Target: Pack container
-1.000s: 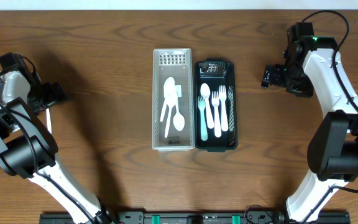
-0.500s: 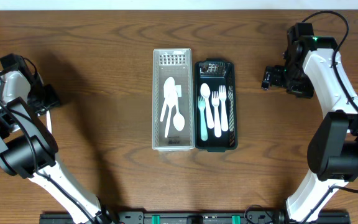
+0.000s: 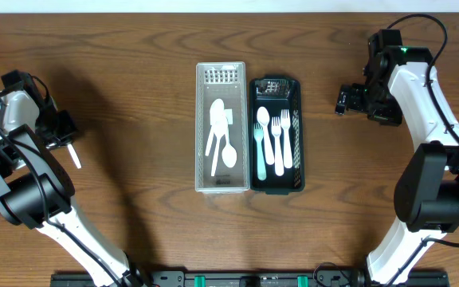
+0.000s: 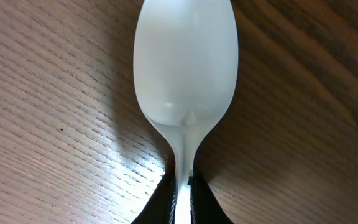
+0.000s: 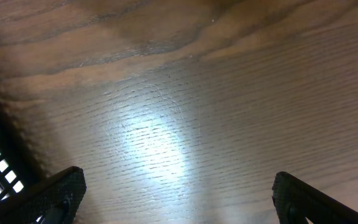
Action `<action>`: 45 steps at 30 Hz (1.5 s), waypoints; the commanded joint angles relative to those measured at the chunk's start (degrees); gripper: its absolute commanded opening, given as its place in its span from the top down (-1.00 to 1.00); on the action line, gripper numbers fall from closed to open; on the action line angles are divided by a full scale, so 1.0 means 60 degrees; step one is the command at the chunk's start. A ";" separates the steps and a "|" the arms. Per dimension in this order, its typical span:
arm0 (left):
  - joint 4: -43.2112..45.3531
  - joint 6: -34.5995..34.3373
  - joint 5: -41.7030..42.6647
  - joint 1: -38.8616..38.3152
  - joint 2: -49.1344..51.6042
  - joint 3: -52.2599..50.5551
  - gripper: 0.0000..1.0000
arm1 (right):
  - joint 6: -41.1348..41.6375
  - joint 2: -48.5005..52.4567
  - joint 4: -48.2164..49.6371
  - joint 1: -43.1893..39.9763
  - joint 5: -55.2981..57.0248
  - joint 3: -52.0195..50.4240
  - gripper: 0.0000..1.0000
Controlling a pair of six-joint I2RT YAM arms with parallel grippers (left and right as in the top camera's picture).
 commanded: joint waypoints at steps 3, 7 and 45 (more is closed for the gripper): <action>-0.0091 -0.0011 -0.0226 -0.0098 -0.0117 -0.0076 0.88 | 0.0084 0.0066 -0.0022 -0.0033 0.0106 -0.0047 -0.98; -0.0197 -0.0007 -0.0047 -0.0678 -0.1140 -0.0076 0.88 | 0.0033 0.0066 0.0069 -0.0036 0.0109 -0.0047 -0.99; -0.1045 -0.2284 0.0189 -0.9748 -0.3100 -0.0062 -0.71 | -0.1031 0.0062 0.1144 -0.0033 0.0754 -0.0044 -0.99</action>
